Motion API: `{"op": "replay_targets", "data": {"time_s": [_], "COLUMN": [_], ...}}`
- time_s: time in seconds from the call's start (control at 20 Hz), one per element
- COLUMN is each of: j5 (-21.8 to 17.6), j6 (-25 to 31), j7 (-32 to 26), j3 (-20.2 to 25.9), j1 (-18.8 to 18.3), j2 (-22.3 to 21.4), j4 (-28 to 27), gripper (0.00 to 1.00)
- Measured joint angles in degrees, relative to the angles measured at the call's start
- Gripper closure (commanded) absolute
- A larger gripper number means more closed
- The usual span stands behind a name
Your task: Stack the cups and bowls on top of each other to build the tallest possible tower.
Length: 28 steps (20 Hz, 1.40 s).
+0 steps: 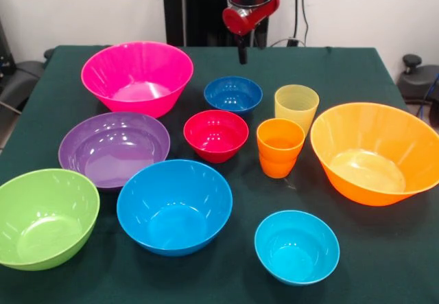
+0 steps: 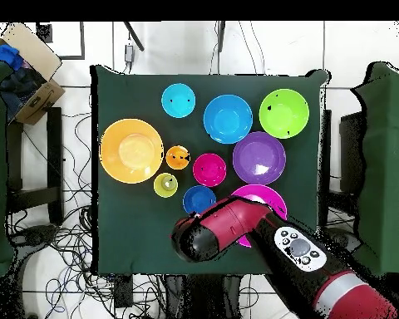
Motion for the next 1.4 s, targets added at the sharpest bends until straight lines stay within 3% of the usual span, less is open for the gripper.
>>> {"op": "replay_targets", "data": {"time_s": [0.55, 1.1, 1.4], "j5": [-4.7, -6.7, -7.3], "j6": [3.1, 3.6, 3.6], "j7": [-2.7, -16.0, -22.8], "j3": [3.9, 8.1, 9.0], "j1": [-4.5, -13.1, -15.0], "j2": [-0.1, 1.4, 2.6], "j4": [0.0, -0.9, -1.9], "gripper": [0.0, 0.0, 0.0]}}
